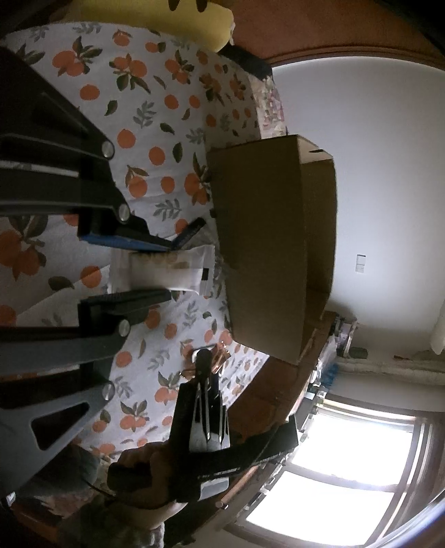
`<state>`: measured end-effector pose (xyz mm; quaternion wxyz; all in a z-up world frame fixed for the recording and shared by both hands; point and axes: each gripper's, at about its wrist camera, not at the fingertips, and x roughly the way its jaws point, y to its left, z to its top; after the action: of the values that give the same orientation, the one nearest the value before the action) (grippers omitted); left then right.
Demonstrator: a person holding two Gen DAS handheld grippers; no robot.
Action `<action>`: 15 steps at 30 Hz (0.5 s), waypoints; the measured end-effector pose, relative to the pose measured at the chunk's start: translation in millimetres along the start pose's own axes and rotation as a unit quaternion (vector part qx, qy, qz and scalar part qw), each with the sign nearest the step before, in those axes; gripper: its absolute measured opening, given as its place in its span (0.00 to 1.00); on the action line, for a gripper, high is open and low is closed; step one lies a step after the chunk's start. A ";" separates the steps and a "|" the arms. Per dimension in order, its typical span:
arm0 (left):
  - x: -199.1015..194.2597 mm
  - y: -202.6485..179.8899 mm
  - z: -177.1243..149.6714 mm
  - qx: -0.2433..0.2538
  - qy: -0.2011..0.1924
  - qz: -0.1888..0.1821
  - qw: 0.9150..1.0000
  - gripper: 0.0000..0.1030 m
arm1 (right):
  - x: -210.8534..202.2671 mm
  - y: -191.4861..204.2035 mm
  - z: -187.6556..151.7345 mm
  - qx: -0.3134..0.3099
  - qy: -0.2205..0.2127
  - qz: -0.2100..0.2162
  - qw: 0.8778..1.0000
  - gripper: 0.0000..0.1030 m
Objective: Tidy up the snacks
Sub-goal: 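Carry the white bar with left tool while right tool carries the brown snack over the box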
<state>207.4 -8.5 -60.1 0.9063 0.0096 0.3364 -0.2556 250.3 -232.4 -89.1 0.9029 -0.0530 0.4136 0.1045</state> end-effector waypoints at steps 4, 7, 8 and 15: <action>-18.4 -9.2 6.3 0.006 -0.014 0.004 1.000 0.18 | -29.3 2.1 -2.5 0.001 -0.019 0.007 1.000 0.19; -30.7 -13.6 10.1 0.008 -0.023 0.005 1.000 0.18 | -49.2 2.8 -3.9 0.002 -0.032 0.014 0.999 0.19; -33.4 -14.5 11.2 0.008 -0.024 0.005 1.000 0.18 | -54.7 3.0 -4.0 0.003 -0.036 0.015 0.999 0.19; -52.5 -21.4 23.3 0.010 -0.041 0.011 0.999 0.18 | -87.6 10.4 -1.6 -0.005 -0.058 0.019 0.998 0.19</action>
<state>177.7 -7.6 -6.5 0.9222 0.0120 0.2959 -0.2487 191.0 -235.3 -23.9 0.9230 -0.0437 0.3606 0.1269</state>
